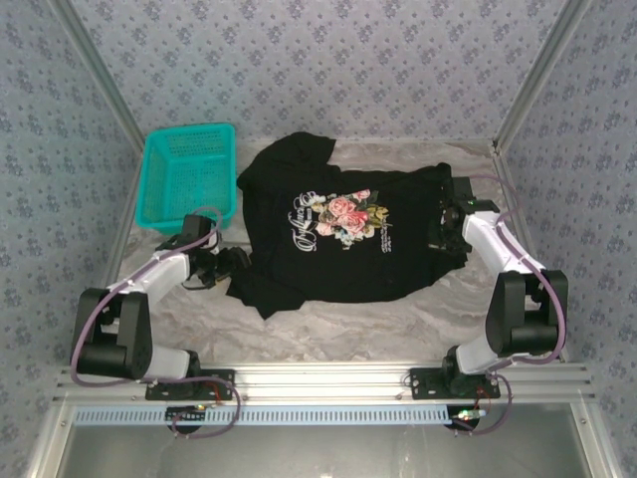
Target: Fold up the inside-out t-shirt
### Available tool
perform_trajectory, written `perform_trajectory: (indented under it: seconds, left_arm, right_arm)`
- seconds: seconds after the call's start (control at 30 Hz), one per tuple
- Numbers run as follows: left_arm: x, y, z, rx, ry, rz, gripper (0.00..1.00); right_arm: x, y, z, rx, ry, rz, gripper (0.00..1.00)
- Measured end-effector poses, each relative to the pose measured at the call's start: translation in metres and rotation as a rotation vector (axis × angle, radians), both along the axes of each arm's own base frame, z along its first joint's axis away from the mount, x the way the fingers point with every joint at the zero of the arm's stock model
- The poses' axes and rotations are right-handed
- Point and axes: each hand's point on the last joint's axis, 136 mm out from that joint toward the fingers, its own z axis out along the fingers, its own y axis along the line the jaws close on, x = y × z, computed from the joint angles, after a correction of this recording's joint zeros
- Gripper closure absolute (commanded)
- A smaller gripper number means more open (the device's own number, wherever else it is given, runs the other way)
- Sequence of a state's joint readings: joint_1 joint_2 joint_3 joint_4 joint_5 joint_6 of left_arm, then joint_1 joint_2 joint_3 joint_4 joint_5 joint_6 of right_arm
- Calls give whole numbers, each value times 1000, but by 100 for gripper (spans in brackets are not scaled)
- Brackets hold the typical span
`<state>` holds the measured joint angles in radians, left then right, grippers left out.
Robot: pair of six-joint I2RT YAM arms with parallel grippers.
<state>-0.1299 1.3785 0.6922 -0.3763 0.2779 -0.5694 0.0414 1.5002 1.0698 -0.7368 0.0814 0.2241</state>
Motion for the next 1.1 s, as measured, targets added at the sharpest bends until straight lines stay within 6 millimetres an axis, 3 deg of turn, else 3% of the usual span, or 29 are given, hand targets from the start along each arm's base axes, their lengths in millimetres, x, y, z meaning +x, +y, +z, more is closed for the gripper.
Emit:
perform_trajectory:
  seconds: [0.17, 0.37, 0.93, 1.1]
  left_arm:
    - [14, -4, -3, -37, -38, 0, 33]
    - [14, -13, -5, -97, -43, -9, 44]
    - [3, -11, 26, -106, -118, 0, 62]
    - [3, -11, 26, -104, -118, -4, 74]
  right_arm:
    - [0, 1, 0, 0, 0, 4, 95]
    - [0, 3, 0, -2, 1, 11, 95]
    - [-2, 4, 0, -14, 8, 20, 95]
    - [-2, 5, 0, -14, 8, 23, 95]
